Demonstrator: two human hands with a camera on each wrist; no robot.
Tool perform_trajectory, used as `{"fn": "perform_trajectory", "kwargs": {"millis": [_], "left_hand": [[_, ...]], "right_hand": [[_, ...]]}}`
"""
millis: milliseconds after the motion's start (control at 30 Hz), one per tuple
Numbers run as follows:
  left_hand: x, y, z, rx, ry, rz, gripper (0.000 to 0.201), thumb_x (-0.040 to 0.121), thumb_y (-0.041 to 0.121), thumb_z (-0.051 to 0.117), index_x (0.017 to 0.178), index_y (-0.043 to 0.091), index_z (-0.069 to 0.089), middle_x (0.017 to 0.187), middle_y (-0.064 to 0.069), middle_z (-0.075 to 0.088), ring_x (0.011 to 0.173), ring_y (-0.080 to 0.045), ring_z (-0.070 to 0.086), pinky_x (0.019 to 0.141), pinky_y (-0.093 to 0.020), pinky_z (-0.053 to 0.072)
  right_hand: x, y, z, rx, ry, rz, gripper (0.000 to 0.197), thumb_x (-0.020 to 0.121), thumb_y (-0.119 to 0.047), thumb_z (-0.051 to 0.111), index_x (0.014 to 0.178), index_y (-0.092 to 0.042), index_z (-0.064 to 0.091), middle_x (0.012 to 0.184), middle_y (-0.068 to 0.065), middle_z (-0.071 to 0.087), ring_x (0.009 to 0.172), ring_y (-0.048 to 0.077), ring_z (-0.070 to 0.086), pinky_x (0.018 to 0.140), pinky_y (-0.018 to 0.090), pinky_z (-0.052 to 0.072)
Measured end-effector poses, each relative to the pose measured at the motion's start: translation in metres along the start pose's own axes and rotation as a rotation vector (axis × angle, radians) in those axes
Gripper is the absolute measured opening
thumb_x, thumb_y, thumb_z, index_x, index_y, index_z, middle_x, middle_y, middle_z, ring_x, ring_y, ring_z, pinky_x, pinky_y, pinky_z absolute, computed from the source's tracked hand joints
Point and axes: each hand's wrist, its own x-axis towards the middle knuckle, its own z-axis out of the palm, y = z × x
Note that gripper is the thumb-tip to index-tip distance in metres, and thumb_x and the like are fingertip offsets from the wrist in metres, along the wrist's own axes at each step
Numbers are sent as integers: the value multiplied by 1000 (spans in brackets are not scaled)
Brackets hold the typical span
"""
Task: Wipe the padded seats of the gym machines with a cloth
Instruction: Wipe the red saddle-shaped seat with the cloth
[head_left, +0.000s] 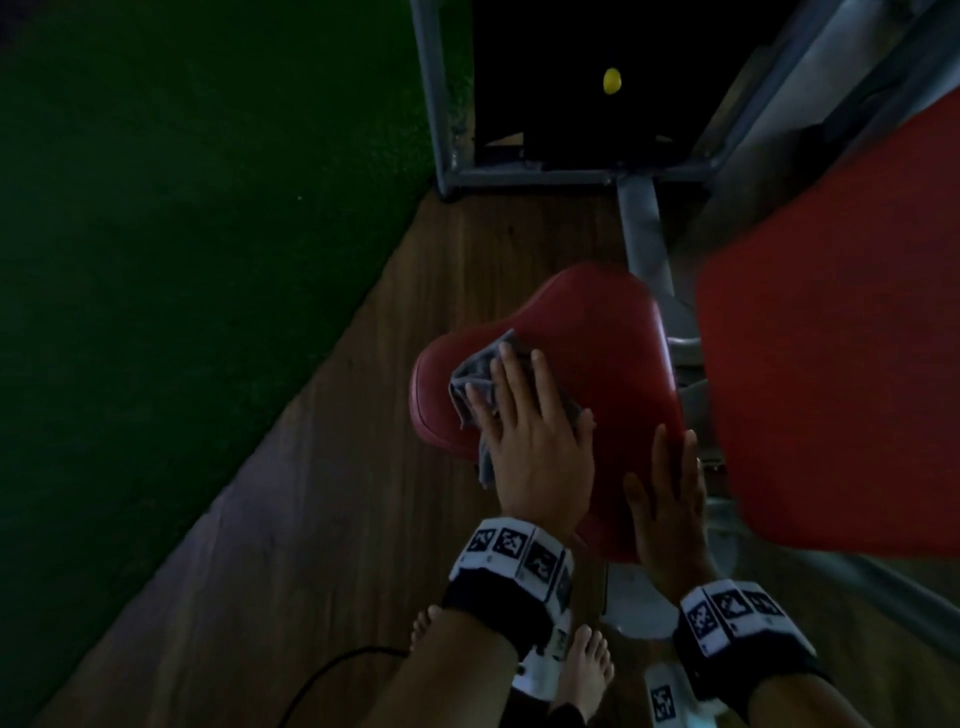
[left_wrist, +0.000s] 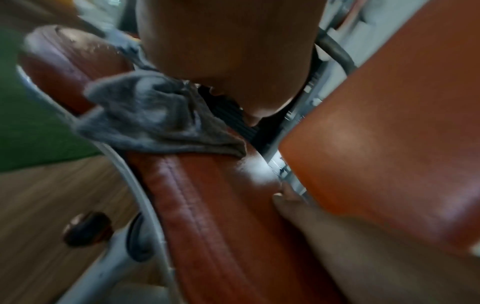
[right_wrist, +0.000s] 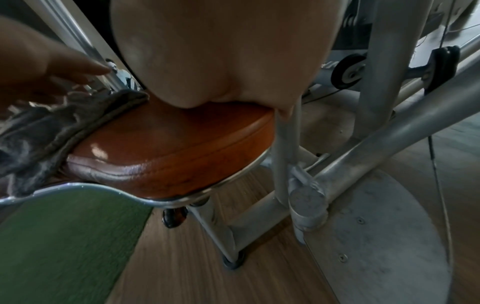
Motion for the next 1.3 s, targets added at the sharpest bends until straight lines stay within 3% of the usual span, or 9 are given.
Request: {"fn": "perform_trajectory", "kwargs": {"millis": [133, 233, 467, 600, 767, 933, 1100, 1200, 1300], "left_hand": [[6, -8, 10, -27, 1, -60, 67, 102, 42, 28, 154, 6, 5, 161, -11, -12, 149, -25, -12, 118, -48, -14], [7, -23, 12, 30, -3, -34, 69, 103, 48, 22, 154, 7, 3, 161, -10, -14, 149, -25, -15, 118, -49, -13], [26, -82, -11, 93, 9, -6, 72, 99, 59, 17, 156, 17, 7, 163, -5, 1, 150, -28, 2, 119, -53, 1], [45, -124, -26, -197, -75, -92, 69, 98, 61, 25, 155, 26, 6, 162, 1, 14, 144, -27, 24, 116, -48, 21], [42, -136, -29, -252, -55, -61, 63, 99, 55, 35, 153, 31, 14, 156, 7, 27, 139, -14, 23, 110, -37, 11], [23, -136, -10, -905, -41, -149, 66, 89, 59, 53, 147, 39, 26, 152, 5, 33, 140, -16, 33, 110, -54, 35], [42, -112, -16, -897, 147, -363, 39, 102, 40, 39, 133, 17, 37, 136, -6, 43, 126, -22, 45, 105, -46, 41], [41, -109, -21, -918, 137, -360, 38, 102, 41, 39, 135, 24, 39, 128, 3, 50, 120, -17, 52, 93, -28, 45], [22, -107, -18, -917, 105, -329, 46, 100, 45, 43, 144, 36, 32, 145, 6, 43, 127, -14, 46, 93, -29, 45]], "right_hand": [[-1, -7, -7, 59, -19, 19, 76, 79, -80, 8, 145, -50, -14, 156, -14, -27, 147, 19, -13, 117, 49, 8], [-2, -16, -11, 106, -58, 97, 67, 82, -69, 18, 140, -57, -14, 156, -15, -27, 147, 24, -9, 115, 51, 12], [-4, -21, -17, 126, -95, 108, 74, 69, -81, 10, 136, -63, -16, 154, -19, -29, 146, 28, -11, 114, 56, 11], [-4, -23, -20, 131, -115, 109, 74, 68, -81, 10, 134, -65, -18, 153, -20, -31, 146, 28, -12, 113, 58, 12], [-5, -25, -23, 141, -146, 108, 77, 68, -81, 10, 136, -63, -19, 152, -19, -33, 146, 26, -13, 114, 56, 12], [-4, -23, -23, 158, -158, 108, 76, 67, -82, 12, 135, -64, -18, 152, -20, -33, 146, 27, -13, 113, 57, 12], [-3, -23, -25, 161, -174, 111, 76, 66, -83, 12, 134, -65, -18, 152, -18, -34, 146, 26, -13, 114, 55, 10], [-3, -23, -26, 162, -171, 106, 78, 66, -83, 11, 137, -62, -17, 153, -17, -33, 146, 25, -13, 114, 55, 9], [-3, -24, -27, 175, -191, 114, 80, 66, -84, 13, 137, -62, -17, 152, -19, -34, 146, 24, -14, 114, 56, 9]]}}
